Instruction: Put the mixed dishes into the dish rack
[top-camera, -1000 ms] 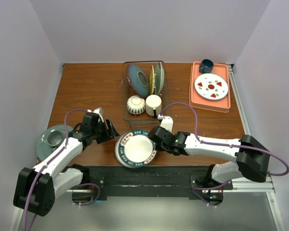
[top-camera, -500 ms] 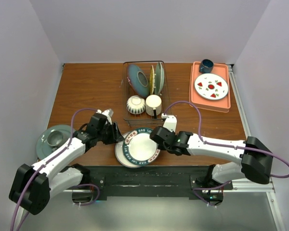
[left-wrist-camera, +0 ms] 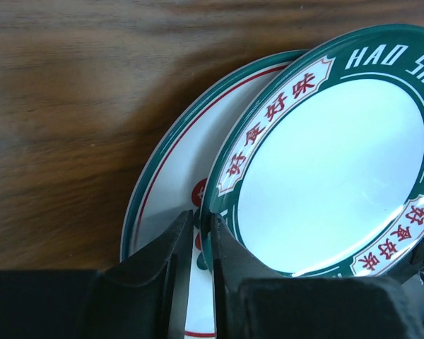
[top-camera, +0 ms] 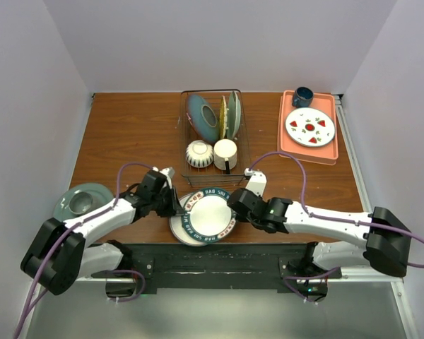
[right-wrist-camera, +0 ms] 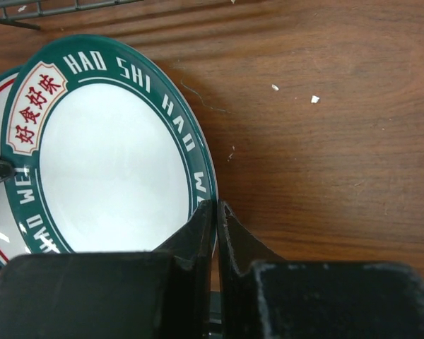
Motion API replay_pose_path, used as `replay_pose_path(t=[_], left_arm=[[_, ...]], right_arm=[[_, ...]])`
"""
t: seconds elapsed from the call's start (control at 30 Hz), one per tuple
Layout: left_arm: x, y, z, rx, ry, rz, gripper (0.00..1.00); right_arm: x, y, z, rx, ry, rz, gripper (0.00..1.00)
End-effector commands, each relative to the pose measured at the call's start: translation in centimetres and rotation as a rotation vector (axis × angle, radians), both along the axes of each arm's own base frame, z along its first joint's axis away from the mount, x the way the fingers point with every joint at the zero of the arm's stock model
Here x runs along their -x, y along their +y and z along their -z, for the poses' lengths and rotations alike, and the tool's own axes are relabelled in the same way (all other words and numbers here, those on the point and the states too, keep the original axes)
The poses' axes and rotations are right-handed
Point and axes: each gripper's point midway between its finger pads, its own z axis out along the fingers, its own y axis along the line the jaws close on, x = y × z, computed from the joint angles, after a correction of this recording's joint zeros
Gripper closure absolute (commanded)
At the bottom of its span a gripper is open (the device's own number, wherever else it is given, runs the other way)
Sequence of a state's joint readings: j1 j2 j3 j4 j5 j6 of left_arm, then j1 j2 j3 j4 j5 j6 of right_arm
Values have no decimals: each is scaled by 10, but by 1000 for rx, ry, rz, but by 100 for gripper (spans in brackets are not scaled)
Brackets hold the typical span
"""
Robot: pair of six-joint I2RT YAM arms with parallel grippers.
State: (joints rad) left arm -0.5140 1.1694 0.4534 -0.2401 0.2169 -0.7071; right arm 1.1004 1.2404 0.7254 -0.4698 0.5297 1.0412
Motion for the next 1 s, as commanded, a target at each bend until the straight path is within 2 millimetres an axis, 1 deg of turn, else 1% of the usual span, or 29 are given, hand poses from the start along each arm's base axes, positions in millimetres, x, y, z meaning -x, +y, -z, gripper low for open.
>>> replay_pose_path(t=[0.0, 0.07, 0.2, 0.23, 0.27, 0.3, 0.33, 0.4, 0.43, 0.5, 0.57, 0.67, 0.7, 0.73, 0.77, 0.8, 0.83, 0.87, 0.9, 0.93, 0.97], left_arm=[[0, -7, 6, 5, 0, 26, 81], [0, -7, 7, 8, -4, 25, 82], [1, -9, 8, 14, -1, 25, 87], [2, -9, 10, 13, 3, 27, 90], [2, -10, 10, 16, 4, 29, 91], [2, -10, 10, 17, 5, 30, 92], [3, -11, 11, 19, 7, 37, 96], [4, -15, 10, 31, 5, 57, 100], [6, -18, 9, 44, 11, 71, 100], [7, -19, 10, 49, 8, 82, 100], [8, -19, 10, 53, 11, 83, 100], [9, -22, 9, 66, 8, 92, 100], [9, -22, 9, 66, 10, 93, 100], [8, -23, 7, 69, 2, 96, 100], [7, -23, 6, 68, 0, 95, 100], [6, -24, 4, 72, -10, 98, 100], [3, -25, -1, 78, -23, 99, 100], [2, -26, -2, 75, -28, 103, 100], [0, -26, -5, 75, -33, 107, 100], [-7, -29, -13, 77, -56, 105, 100], [-8, -27, -15, 61, -57, 104, 100]], right_arm=[[0, 2, 1, -55, -12, 14, 92], [3, 2, 4, -65, -4, 9, 88], [5, 3, 4, -86, -1, 4, 63], [5, 3, 5, -89, -1, -2, 53], [5, 4, 4, -98, -5, -9, 49], [6, 9, 3, -122, -6, -19, 46], [7, 8, 6, -123, -2, -23, 43], [9, 16, 7, -162, 3, -44, 43], [12, 16, 13, -161, 15, -52, 42], [12, 20, 18, -183, 19, -53, 42], [14, 19, 24, -189, 30, -45, 45], [13, 20, 18, -225, 15, -35, 55], [13, 17, 13, -230, 7, -27, 62], [8, 13, 9, -220, -12, -2, 67], [9, 4, 10, -186, -4, 22, 70], [8, 1, 8, -171, -8, 29, 80], [6, 2, 1, -168, -18, 32, 85], [5, -4, 1, -137, -23, 40, 88], [4, -5, -1, -127, -28, 41, 95], [2, -3, -7, -131, -38, 41, 98], [2, -6, -8, -116, -38, 43, 100]])
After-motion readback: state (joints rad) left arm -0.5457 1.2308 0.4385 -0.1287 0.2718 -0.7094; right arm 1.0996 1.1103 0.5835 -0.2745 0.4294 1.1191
